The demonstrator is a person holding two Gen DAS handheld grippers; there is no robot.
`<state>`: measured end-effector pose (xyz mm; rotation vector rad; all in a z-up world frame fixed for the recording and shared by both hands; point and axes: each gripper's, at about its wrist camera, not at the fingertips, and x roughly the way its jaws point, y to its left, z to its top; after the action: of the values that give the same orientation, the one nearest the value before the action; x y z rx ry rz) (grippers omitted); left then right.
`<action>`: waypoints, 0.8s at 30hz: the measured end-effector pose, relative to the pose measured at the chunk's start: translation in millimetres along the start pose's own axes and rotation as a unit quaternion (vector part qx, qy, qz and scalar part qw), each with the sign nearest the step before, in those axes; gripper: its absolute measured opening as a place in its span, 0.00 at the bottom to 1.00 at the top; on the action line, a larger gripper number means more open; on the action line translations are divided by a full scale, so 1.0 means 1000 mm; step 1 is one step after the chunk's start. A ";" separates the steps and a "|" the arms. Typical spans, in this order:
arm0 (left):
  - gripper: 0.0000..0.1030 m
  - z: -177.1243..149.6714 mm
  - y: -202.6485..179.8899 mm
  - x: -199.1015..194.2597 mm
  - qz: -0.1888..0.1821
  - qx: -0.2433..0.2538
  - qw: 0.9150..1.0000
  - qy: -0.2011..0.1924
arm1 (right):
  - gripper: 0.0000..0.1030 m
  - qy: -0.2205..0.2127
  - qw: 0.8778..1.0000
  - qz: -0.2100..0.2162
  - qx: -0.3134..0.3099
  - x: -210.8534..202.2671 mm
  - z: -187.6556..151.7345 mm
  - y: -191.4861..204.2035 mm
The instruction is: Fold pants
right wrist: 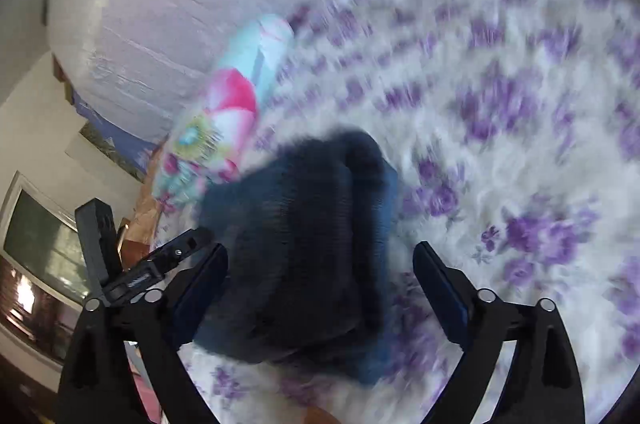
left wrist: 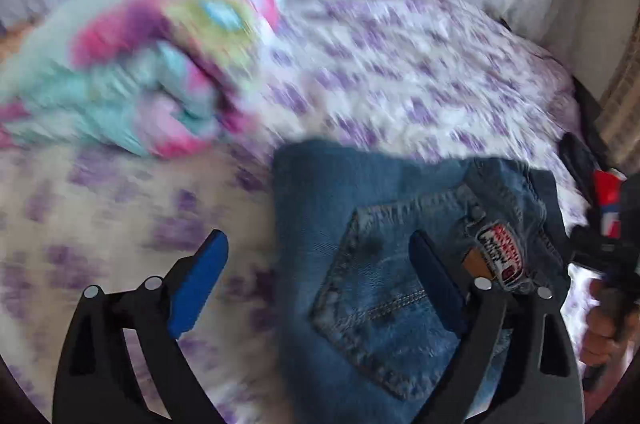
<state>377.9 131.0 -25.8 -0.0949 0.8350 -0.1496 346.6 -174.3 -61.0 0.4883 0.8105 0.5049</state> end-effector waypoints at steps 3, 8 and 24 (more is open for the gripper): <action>0.96 -0.009 -0.007 -0.056 0.033 -0.004 0.998 -0.049 | 0.97 -0.063 0.996 -0.024 -0.052 -0.049 -0.018 0.047; 0.96 -0.052 -0.030 -0.111 0.089 0.003 0.994 -0.058 | 0.97 -0.145 0.971 -0.124 -0.144 -0.088 -0.080 0.104; 0.96 -0.122 -0.036 -0.114 0.091 -0.008 0.994 -0.062 | 0.97 -0.113 0.940 -0.231 -0.224 -0.045 -0.144 0.101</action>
<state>208.0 112.1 -18.9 -0.0427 0.7161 0.0338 184.7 -91.6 -62.6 -0.0731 0.5385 0.1771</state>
